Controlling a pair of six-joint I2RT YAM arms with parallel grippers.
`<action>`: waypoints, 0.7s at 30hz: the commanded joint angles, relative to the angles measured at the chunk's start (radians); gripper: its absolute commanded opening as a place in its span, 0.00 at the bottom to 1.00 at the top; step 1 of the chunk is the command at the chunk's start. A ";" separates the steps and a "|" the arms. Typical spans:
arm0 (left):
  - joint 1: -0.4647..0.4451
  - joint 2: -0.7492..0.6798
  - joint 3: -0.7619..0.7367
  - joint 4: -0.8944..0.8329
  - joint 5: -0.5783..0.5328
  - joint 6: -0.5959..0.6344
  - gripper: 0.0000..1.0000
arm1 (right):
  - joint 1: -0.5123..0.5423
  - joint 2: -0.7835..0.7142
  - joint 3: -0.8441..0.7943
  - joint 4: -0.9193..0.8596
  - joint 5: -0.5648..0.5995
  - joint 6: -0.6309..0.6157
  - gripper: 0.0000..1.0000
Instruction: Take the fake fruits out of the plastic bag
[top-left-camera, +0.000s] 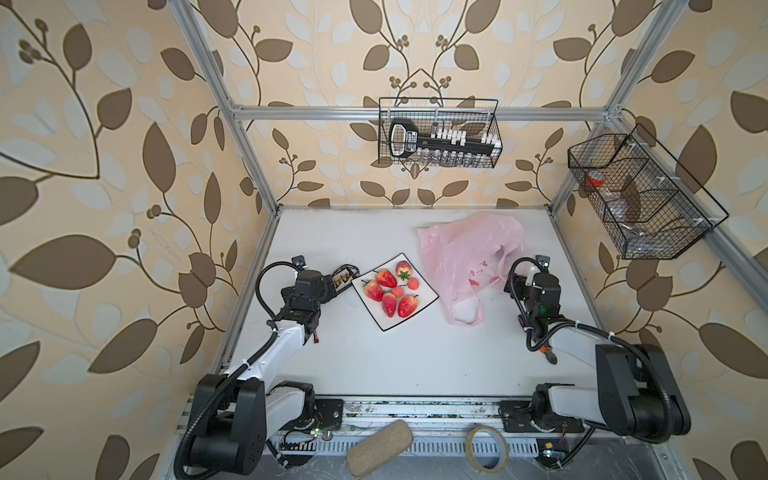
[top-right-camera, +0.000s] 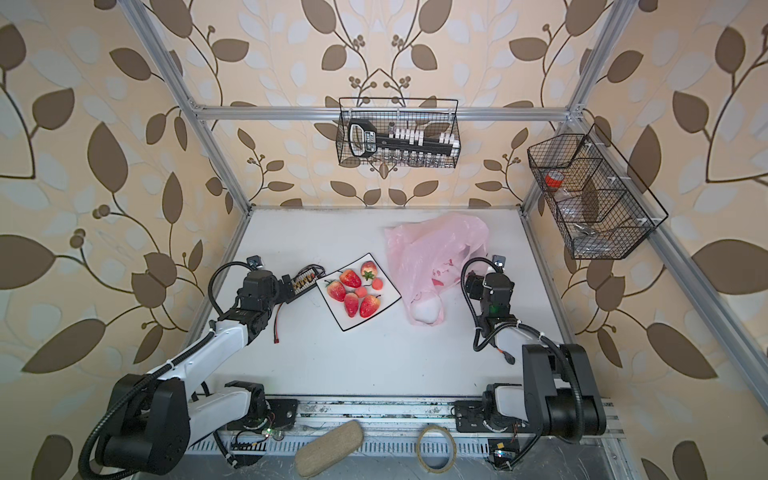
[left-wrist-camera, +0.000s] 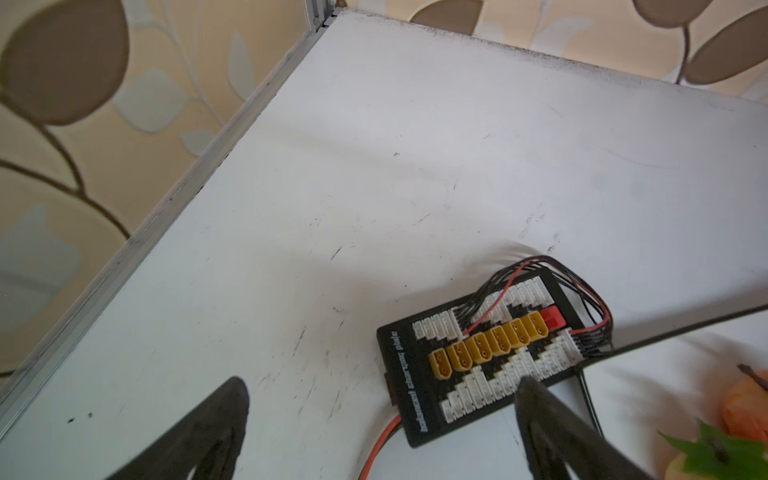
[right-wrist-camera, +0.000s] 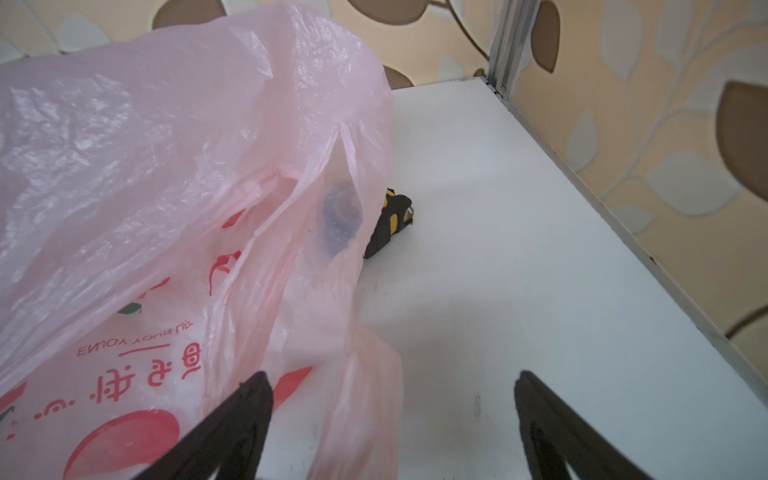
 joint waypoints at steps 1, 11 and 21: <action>0.004 0.059 0.008 0.161 0.029 0.055 0.99 | -0.014 0.068 -0.052 0.290 -0.102 -0.039 0.90; 0.010 0.184 -0.061 0.414 0.100 0.164 0.99 | -0.021 0.140 -0.154 0.527 -0.164 -0.053 0.94; 0.059 0.341 -0.112 0.644 0.214 0.183 0.99 | -0.021 0.142 -0.152 0.526 -0.164 -0.052 0.98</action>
